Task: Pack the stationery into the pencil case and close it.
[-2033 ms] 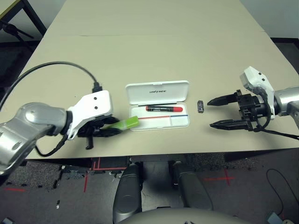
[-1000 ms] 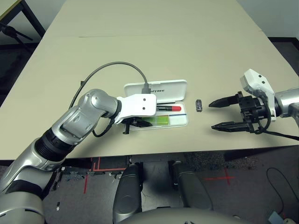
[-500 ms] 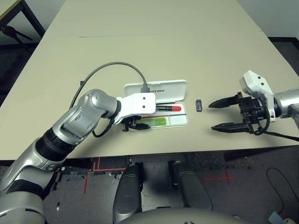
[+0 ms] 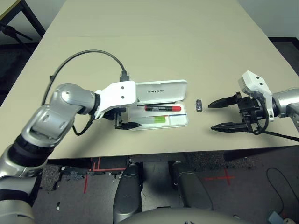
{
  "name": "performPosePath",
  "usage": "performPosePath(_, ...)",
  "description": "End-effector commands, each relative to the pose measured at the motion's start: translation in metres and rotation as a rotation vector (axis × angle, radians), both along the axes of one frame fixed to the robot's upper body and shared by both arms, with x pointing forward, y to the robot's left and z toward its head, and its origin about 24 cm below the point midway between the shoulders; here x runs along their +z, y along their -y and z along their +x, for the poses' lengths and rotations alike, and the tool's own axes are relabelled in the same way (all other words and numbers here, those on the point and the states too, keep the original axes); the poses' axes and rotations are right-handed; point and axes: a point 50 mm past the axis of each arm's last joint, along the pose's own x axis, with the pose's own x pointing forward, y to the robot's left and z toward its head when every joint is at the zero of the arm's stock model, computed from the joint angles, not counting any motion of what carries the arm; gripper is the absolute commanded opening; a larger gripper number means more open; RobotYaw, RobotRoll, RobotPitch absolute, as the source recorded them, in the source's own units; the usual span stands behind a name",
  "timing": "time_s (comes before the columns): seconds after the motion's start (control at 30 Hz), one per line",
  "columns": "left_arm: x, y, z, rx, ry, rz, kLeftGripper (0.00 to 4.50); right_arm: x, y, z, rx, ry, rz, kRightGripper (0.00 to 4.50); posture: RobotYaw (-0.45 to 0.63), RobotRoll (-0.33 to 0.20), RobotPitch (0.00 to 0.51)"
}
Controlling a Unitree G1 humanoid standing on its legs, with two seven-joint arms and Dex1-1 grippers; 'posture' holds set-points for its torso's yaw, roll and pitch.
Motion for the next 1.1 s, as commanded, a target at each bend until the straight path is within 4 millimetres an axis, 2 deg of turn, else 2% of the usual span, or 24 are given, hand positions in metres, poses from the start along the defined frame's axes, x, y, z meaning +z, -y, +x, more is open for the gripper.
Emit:
performPosePath(0.03, 0.004, -0.001, -0.008, -0.032, 0.008, -0.006, 4.48, -0.001, 0.002, 0.000, -0.001, -0.004, -0.012, 4.50, -0.03, 0.000, 0.185)
performPosePath(0.17, 0.010, -0.002, -0.016, -0.055, 0.022, -0.041, 4.48, 0.005, 0.006, 0.001, -0.098, 0.017, 0.016, 4.50, -0.03, 0.000, 0.184)
performPosePath(0.33, 0.019, -0.008, -0.022, -0.061, 0.058, -0.079, 4.48, 0.017, 0.011, -0.003, -0.340, 0.006, 0.073, 4.50, -0.03, 0.000, 0.185)
performPosePath(0.47, 0.021, -0.008, -0.024, -0.072, 0.065, -0.099, 4.48, 0.023, 0.006, -0.002, -0.601, -0.005, 0.067, 4.50, -0.03, 0.000, 0.185)
performPosePath(0.5, 0.022, -0.007, -0.024, -0.080, 0.065, -0.107, 4.48, 0.023, 0.004, -0.003, -0.651, -0.023, 0.059, 4.50, -0.06, 0.000, 0.189)
performPosePath(0.77, 0.023, -0.007, -0.020, -0.105, 0.081, -0.101, 4.48, 0.032, -0.014, 0.007, -1.010, -0.048, 0.016, 4.50, -0.09, 0.000, 0.194)
performPosePath(1.1, 0.017, -0.004, -0.017, -0.112, 0.089, -0.091, 4.48, 0.025, -0.035, 0.010, -1.125, -0.010, 0.086, 4.50, -0.08, 0.000, 0.192)
